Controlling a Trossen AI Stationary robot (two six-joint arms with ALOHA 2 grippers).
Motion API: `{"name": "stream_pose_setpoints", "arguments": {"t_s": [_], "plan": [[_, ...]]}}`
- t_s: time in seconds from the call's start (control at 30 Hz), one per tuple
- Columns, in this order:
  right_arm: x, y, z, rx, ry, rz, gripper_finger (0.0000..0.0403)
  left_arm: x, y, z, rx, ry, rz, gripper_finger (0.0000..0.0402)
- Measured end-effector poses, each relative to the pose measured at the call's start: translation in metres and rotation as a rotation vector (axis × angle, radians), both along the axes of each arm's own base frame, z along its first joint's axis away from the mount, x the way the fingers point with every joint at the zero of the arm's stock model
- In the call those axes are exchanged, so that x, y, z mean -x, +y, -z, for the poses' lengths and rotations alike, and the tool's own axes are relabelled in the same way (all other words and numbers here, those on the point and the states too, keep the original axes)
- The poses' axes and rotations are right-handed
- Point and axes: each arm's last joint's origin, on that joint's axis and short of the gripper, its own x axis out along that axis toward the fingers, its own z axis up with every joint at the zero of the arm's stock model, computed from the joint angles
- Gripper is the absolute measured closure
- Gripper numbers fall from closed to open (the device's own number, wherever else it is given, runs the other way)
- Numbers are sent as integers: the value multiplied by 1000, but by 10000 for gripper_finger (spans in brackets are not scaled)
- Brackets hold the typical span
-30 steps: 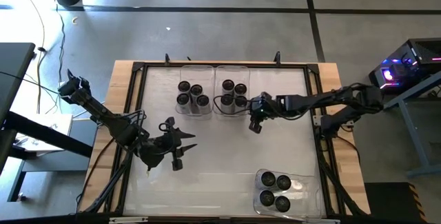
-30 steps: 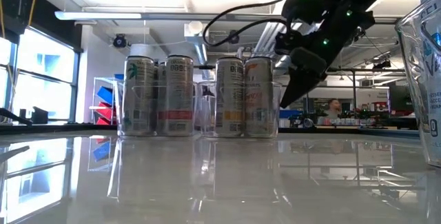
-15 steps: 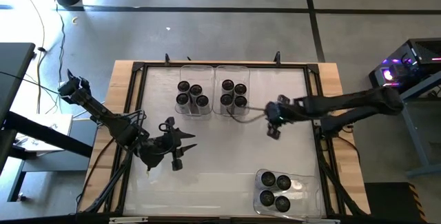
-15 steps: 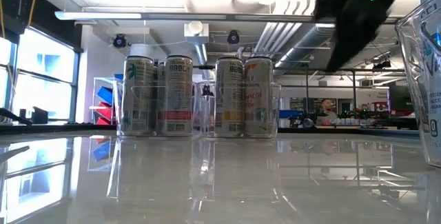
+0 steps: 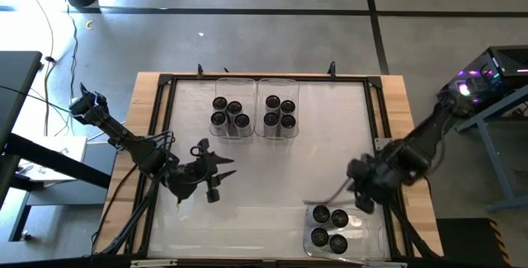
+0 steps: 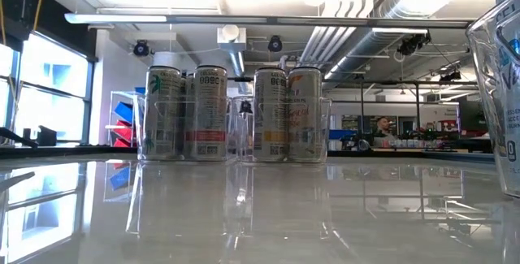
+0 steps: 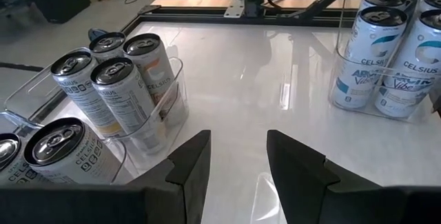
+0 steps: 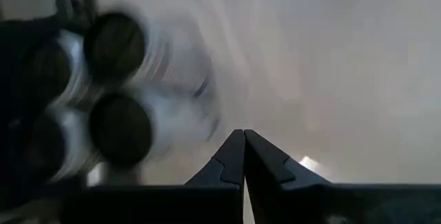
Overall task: Sort soda cans
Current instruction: Move the transparent bins to the top center of the table
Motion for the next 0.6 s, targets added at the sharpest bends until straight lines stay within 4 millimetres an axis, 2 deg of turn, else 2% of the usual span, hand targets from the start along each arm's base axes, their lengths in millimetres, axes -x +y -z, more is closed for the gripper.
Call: {"name": "stream_pose_setpoints", "arguments": {"t_s": [0.13, 0.2, 0.3, 0.5, 0.6], "plan": [[12, 21, 17, -70, 98, 25, 397, 0, 0, 0, 1, -3, 0, 266], [16, 29, 25, -66, 131, 28, 380, 0, 0, 0, 2, -3, 0, 266], [19, 37, 39, -20, 171, 12, 331, 0, 0, 0, 2, -3, 0, 266], [13, 46, 63, 101, 219, -42, 201, -1, 2, 0, 2, -3, -8, 266], [8, 53, 74, 143, 219, -135, 172, -3, 4, 0, 2, -4, -17, 266]]}}
